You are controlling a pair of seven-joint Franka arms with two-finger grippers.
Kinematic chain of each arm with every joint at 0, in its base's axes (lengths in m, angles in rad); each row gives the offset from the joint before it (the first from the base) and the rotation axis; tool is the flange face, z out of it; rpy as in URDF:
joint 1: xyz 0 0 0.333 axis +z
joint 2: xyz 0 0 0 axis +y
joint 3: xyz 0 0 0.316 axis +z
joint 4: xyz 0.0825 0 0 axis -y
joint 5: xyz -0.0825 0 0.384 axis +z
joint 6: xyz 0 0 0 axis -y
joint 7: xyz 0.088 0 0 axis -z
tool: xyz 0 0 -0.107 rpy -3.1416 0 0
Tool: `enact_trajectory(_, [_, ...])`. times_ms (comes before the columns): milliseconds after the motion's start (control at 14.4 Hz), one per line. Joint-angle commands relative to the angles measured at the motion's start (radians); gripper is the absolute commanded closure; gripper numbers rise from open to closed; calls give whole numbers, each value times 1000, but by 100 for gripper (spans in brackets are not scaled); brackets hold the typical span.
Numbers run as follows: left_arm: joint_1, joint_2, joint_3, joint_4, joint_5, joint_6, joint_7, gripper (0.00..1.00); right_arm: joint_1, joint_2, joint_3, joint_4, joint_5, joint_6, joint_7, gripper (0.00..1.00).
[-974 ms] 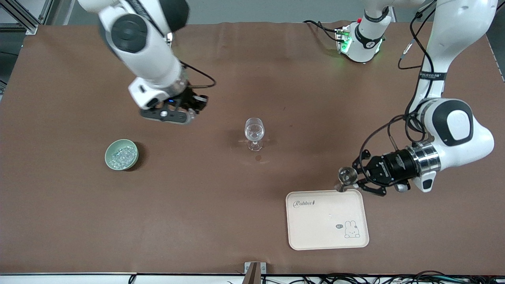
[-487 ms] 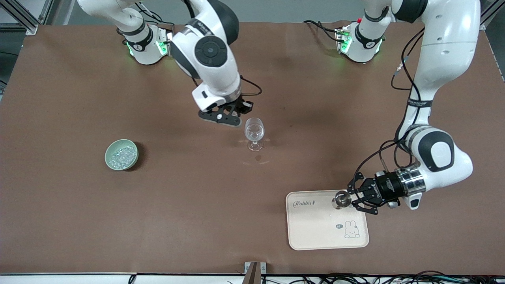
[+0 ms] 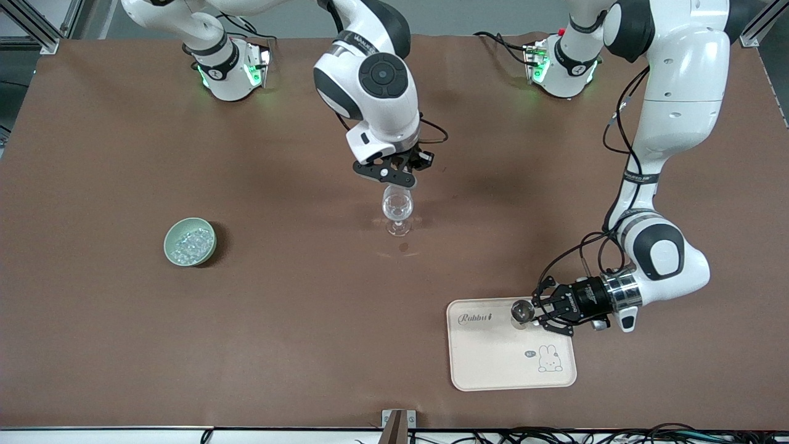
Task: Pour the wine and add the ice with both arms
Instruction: 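Move the right gripper's ice over the glass while the left gripper carries the jigger, then open the right gripper above the glass while the left gripper places the jigger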
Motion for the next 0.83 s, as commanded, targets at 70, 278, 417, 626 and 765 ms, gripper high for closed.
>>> enact_trajectory(70, [-3, 54, 9, 30, -23, -18, 69, 97, -7, 28, -3, 31, -46, 3, 21, 99])
enact_trajectory(278, [3, 88, 36, 53, -42, -20, 93, 97, -10, 49, -4, 37, -86, 32, 20, 99])
enact_trajectory(417, [1, 119, 59, 80, -85, -20, 86, 97, -10, 60, -4, 37, -96, 41, 21, 99])
enact_trajectory(626, [0, 146, 67, 91, -86, -18, 92, 97, -9, 60, -4, 37, -102, 39, 21, 98])
enact_trajectory(765, [0, 157, 67, 90, -86, -18, 98, 97, -10, 62, -4, 37, -109, 41, 21, 96])
